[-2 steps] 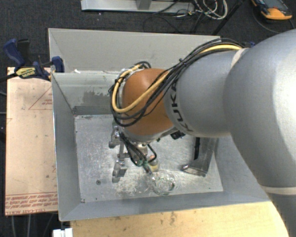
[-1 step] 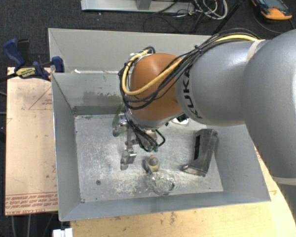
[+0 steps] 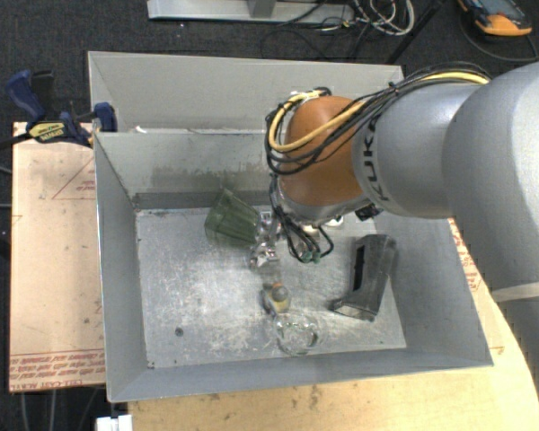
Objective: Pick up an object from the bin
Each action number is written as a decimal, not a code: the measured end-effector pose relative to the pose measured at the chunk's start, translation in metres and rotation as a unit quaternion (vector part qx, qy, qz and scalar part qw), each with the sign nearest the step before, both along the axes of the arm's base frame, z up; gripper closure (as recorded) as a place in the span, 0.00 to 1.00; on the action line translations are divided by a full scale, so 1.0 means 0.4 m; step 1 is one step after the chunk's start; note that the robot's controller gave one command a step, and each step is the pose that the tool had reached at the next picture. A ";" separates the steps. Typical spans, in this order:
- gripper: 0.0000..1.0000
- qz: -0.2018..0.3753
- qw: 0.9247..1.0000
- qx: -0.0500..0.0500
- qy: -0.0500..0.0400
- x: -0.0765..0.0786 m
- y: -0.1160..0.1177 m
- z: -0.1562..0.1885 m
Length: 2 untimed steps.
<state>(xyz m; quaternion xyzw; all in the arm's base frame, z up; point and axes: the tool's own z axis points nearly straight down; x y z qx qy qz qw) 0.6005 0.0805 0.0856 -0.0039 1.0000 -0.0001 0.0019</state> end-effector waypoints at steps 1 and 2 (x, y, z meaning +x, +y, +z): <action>1.00 0.000 1.000 0.000 0.000 0.000 0.000 0.000; 0.00 0.169 0.985 0.002 -0.012 -0.170 0.049 -0.020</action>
Offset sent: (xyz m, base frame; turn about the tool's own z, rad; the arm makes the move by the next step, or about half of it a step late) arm -0.0757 0.0164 -0.0156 -0.3430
